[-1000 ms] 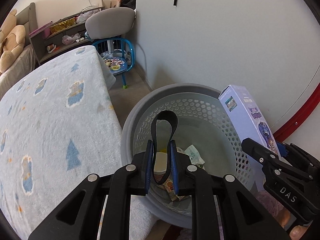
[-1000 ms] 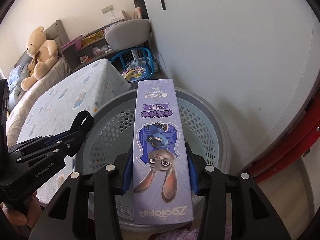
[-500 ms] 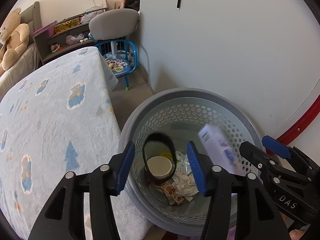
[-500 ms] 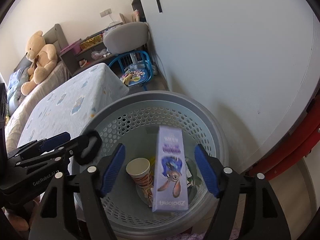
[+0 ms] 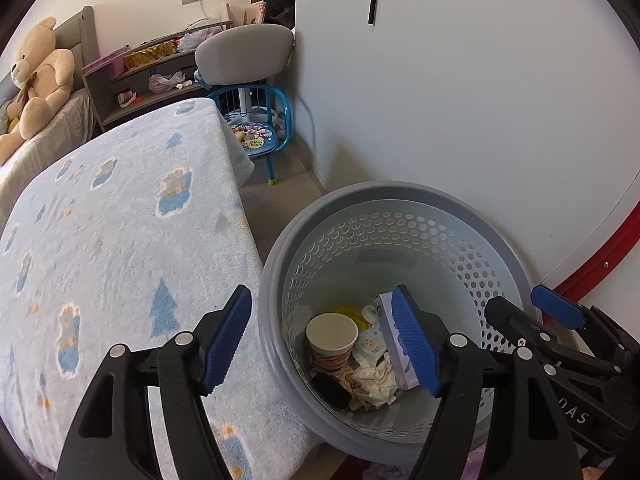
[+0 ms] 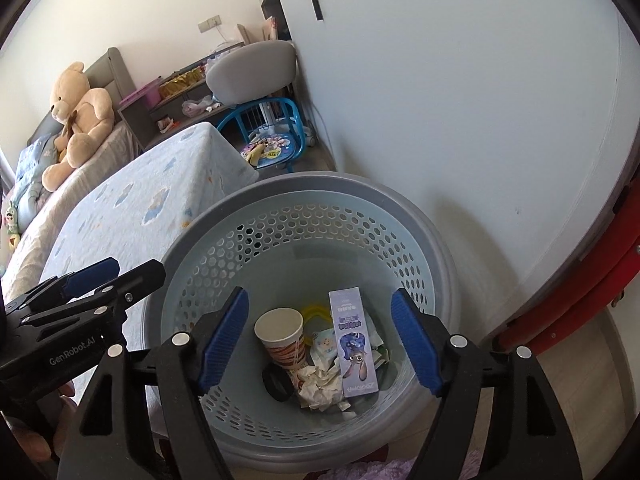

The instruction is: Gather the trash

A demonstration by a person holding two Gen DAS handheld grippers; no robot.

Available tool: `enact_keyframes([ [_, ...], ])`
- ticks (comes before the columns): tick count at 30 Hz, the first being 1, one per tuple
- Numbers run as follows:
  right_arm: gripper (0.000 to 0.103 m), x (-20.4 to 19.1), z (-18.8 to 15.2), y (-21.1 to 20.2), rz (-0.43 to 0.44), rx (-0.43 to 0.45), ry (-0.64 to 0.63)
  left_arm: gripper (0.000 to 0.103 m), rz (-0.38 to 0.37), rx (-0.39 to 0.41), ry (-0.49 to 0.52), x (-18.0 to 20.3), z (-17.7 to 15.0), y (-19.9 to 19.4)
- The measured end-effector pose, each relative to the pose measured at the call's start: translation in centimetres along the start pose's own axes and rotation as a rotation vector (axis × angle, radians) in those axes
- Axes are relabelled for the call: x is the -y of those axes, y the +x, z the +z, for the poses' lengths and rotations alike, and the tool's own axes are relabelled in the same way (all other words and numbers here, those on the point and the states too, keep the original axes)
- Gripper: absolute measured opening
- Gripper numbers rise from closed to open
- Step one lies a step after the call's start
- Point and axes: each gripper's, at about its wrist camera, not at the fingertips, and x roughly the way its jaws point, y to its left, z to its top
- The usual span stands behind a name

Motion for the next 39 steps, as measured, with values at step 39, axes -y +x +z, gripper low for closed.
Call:
enact_keyframes([
  [39, 0.083, -0.32, -0.12, -0.25, -0.005, 0.006, 0.009, 0.078, 0.044, 0.006, -0.014, -0.60, -0.10, -0.36],
])
